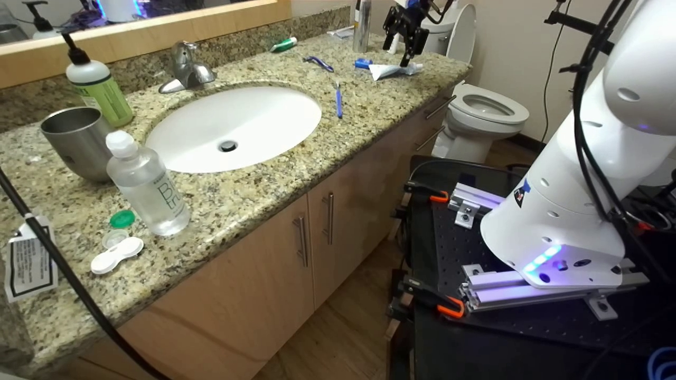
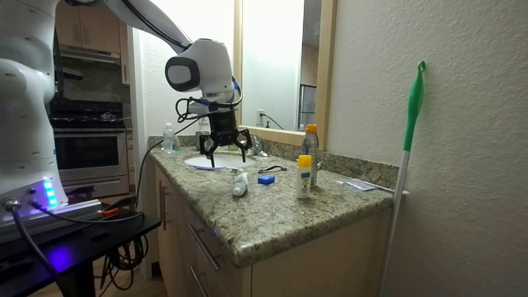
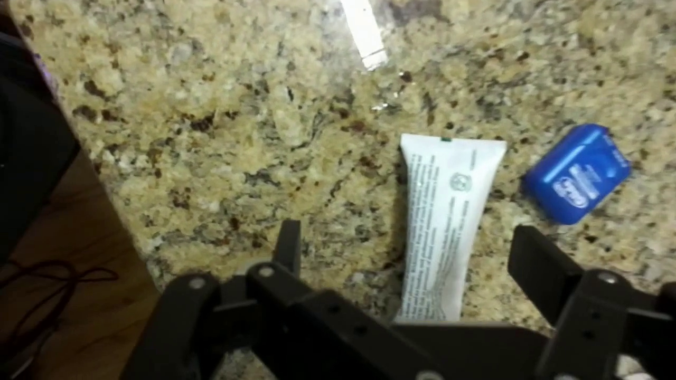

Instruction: Move the toothpaste to the front right side of the counter

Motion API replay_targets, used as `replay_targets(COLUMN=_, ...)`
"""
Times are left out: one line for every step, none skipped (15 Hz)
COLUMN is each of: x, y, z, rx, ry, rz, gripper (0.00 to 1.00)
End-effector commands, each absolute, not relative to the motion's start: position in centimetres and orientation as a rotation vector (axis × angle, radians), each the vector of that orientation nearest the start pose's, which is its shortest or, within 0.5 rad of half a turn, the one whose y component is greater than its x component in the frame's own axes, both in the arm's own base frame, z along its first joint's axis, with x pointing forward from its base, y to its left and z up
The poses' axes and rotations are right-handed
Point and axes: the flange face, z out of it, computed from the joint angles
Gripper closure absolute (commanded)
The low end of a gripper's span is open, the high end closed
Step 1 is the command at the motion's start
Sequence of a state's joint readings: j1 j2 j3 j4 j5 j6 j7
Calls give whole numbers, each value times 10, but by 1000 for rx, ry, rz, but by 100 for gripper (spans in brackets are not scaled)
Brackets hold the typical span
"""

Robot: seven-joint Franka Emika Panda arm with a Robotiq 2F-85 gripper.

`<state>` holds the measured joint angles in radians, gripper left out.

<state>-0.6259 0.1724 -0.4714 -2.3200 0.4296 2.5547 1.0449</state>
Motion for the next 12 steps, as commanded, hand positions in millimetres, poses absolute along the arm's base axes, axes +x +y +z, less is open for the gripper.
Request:
replay_targets(x=235, y=-478, z=275, rx=-956, ry=2823, rz=-102, gripper=0)
replay_targets(x=236, y=-484, z=267, rx=-953, ry=2838, rz=-76, gripper=0)
replay_targets(x=237, y=-488, z=262, rx=-952, ry=2848, rz=-64, gripper=0)
replay_targets(x=238, y=-490, z=259, rx=-953, ry=2854, rz=-59, gripper=0)
replay_targets(x=239, y=-492, z=254, rx=-944, ry=2869, rz=-44, gripper=0)
replay_targets(x=238, y=-496, z=249, rx=-922, ry=2889, rz=-42, gripper=0)
replay_targets(x=237, y=-498, z=241, rx=-905, ry=2890, rz=-7, gripper=0)
replay_targets(x=236, y=-499, z=237, rx=-885, ry=2904, rz=-14, gripper=0)
replay_targets(x=236, y=-491, z=249, rx=-923, ry=2880, rz=-36, gripper=0)
replay_targets(x=235, y=-492, z=245, rx=-915, ry=2889, rz=-28, gripper=0)
replay_targets(x=236, y=-494, z=243, rx=-912, ry=2894, rz=-27, gripper=0)
replay_targets(x=236, y=-494, z=241, rx=-911, ry=2898, rz=-24, gripper=0)
